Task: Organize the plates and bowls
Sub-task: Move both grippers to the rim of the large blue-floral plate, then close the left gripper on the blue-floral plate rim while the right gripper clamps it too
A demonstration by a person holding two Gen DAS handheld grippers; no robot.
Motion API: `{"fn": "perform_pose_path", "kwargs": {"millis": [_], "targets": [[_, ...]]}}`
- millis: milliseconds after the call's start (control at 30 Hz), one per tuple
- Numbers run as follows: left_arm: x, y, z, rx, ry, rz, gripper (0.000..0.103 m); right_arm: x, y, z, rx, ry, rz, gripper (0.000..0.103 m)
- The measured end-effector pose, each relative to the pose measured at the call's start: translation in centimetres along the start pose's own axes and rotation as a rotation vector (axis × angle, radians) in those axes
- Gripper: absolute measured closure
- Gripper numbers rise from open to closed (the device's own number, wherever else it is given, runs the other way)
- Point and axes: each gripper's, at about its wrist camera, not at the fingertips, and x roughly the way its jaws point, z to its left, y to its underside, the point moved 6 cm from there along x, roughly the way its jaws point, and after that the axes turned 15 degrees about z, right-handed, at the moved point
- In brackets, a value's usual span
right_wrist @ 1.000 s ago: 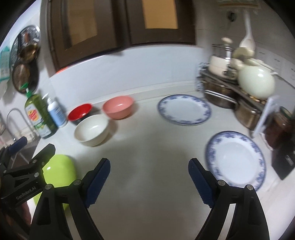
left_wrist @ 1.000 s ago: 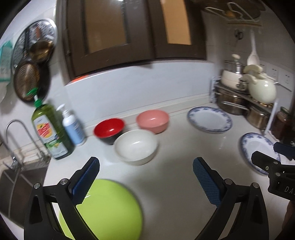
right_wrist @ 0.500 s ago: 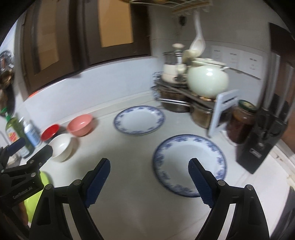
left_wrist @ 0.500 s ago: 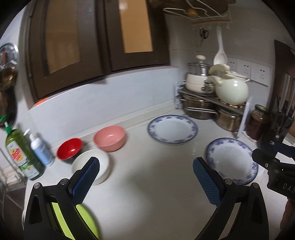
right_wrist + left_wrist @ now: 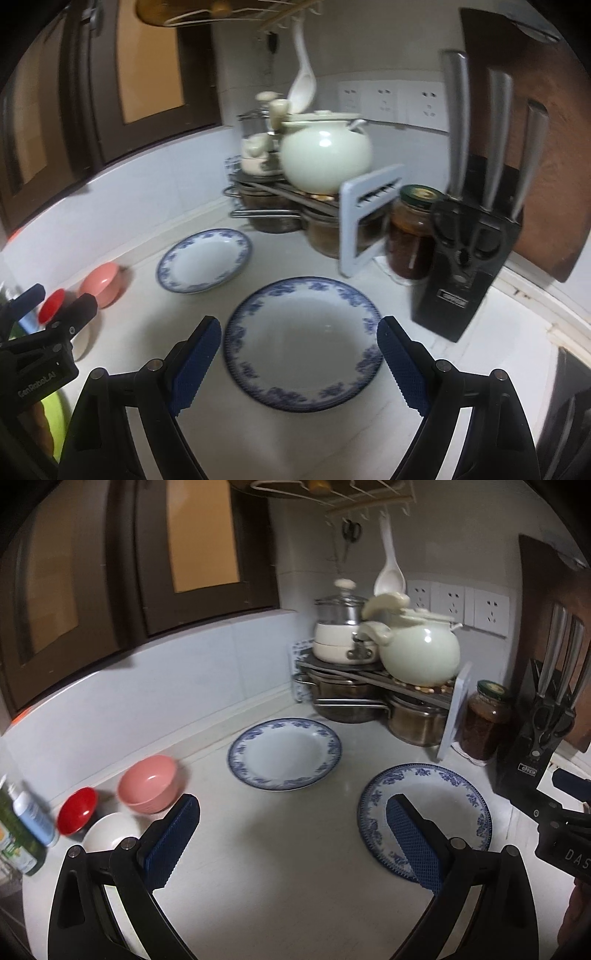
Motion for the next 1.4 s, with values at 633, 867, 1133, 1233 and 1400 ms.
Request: {"fn": "perform_pose_path", "kwargs": {"millis": [633, 867, 1133, 1233, 1400], "targets": [[11.4, -0.4, -5.8, 0.093, 0.060, 0.167, 0.005, 9.5, -0.1, -6.0, 0.109, 0.087, 0.151, 0.016], [14.7, 0.0, -7.4, 0.112, 0.075, 0.232, 0.009, 12.5, 0.1, -7.4, 0.126, 0.106, 0.194, 0.017], [16.9, 0.3, -8.5, 0.115, 0.112, 0.291, 0.018, 15.4, 0.5, -8.2, 0.154, 0.079, 0.255, 0.027], [17.5, 0.4, -8.7, 0.115, 0.121, 0.309, 0.021, 16.1, 0.5, -8.4, 0.151, 0.079, 0.266, 0.031], [18.3, 0.5, -9.2, 0.114, 0.140, 0.337, 0.028, 16.8, 0.4, -8.4, 0.144, 0.070, 0.283, 0.037]]}}
